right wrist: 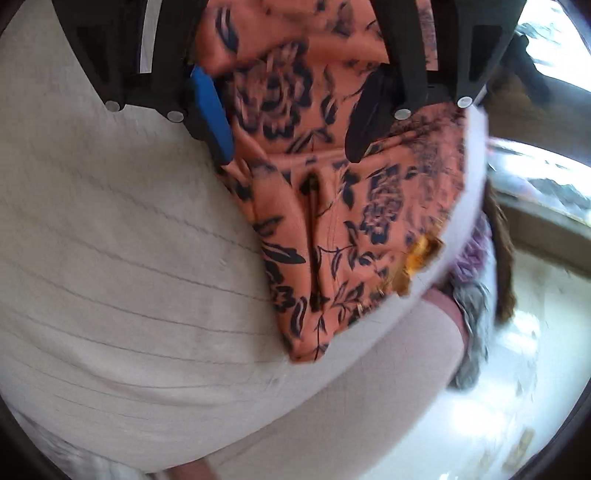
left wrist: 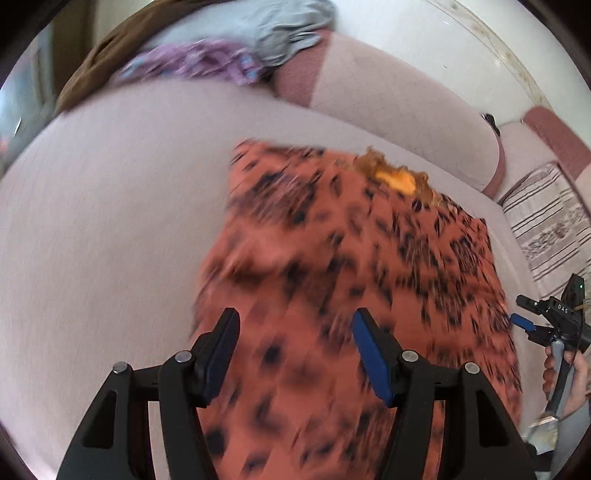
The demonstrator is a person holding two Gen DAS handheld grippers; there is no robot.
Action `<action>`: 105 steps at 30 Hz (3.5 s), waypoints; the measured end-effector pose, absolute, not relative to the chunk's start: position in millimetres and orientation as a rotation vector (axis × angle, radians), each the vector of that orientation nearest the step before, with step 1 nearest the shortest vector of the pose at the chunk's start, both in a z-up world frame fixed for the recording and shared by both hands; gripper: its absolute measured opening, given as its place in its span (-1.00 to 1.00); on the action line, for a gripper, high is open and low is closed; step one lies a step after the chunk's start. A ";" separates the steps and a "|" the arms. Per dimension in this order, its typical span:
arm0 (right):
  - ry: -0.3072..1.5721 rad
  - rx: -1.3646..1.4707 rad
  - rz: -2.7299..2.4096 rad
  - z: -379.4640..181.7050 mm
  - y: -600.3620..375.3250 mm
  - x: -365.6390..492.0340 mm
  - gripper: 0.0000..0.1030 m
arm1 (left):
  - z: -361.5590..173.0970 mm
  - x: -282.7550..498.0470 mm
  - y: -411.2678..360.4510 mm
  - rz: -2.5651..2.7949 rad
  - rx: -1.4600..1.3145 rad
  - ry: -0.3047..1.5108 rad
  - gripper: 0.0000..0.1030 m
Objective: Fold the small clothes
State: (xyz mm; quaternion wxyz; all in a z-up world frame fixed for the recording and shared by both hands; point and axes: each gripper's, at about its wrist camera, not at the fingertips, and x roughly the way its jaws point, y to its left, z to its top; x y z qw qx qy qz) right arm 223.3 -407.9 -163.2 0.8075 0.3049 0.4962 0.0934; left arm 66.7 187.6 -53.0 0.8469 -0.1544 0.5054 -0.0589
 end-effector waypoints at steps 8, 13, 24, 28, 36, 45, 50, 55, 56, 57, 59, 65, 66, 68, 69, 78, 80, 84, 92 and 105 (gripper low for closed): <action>1.212 0.566 0.218 -157.8 -444.6 78.3 0.31 | -78.4 -60.2 237.1 -0.077 -0.428 1.178 0.32; 1.291 0.596 0.280 -176.8 -454.0 -0.9 0.31 | -84.7 -100.1 230.9 -0.104 -0.468 1.210 0.32; 1.287 0.577 0.269 -179.4 -437.2 -8.4 0.20 | -95.5 -116.4 223.7 -0.047 -0.459 1.262 0.31; 1.309 0.531 0.253 -179.3 -436.7 -8.7 -0.14 | -104.9 -111.4 220.5 0.004 -0.440 1.297 -0.14; 1.338 0.552 0.223 -177.9 -442.1 -10.6 -0.10 | -96.7 -122.9 233.4 0.027 -0.628 1.234 -0.46; 1.311 0.586 0.225 -175.9 -445.3 -19.9 -0.81 | -74.9 -123.5 228.2 0.018 -0.571 1.139 -0.84; 1.212 0.648 0.261 -154.7 -449.2 -20.0 -0.79 | -84.1 -117.2 225.4 0.035 -0.536 1.194 -0.79; 1.257 0.784 0.223 -195.0 -458.9 -13.2 -0.74 | -98.3 -116.5 234.2 0.051 -0.594 1.235 -0.71; 1.232 0.778 0.229 -189.9 -459.5 -14.4 -0.74 | -91.8 -116.5 232.3 0.033 -0.561 1.204 -0.80; 1.210 0.755 0.233 -184.4 -459.0 -15.1 -0.74 | -89.4 -117.6 231.3 0.023 -0.528 1.194 -0.82; 1.208 0.727 0.219 -178.3 -457.7 -15.2 -0.82 | -94.8 -114.0 228.6 0.025 -0.497 1.216 -0.84; 1.175 0.778 0.230 -161.9 -457.1 -14.4 -0.83 | -55.2 -111.7 227.8 0.041 -0.520 1.130 -0.85; 1.155 0.769 0.236 -155.0 -459.8 -14.2 -0.83 | -55.6 -110.4 227.6 0.052 -0.510 1.127 -0.84; 1.157 0.759 0.239 -152.7 -460.9 -6.3 -0.83 | -86.9 -101.0 229.6 0.087 -0.531 1.242 -0.85; 1.187 0.762 0.229 -162.5 -461.9 -1.0 -0.83 | -104.4 -98.3 233.5 0.111 -0.573 1.313 -0.85; 1.034 0.758 0.364 -89.0 -454.0 102.0 -0.83 | 24.5 41.6 227.0 -0.092 -0.461 0.945 -0.85; 0.914 0.742 0.405 -59.1 -449.6 168.2 -0.83 | 31.2 92.6 227.8 -0.081 -0.441 0.888 -0.78; 0.803 0.805 0.376 -74.1 -440.3 281.1 -0.43 | -8.9 193.2 214.6 0.026 -0.387 0.837 0.72; 0.868 0.680 0.216 -143.5 -421.5 282.2 0.80 | -47.9 157.8 260.0 0.137 -0.420 0.894 0.62; 0.878 0.983 0.105 -193.4 -388.3 210.0 0.72 | -96.0 116.8 198.3 0.117 -0.453 0.996 0.58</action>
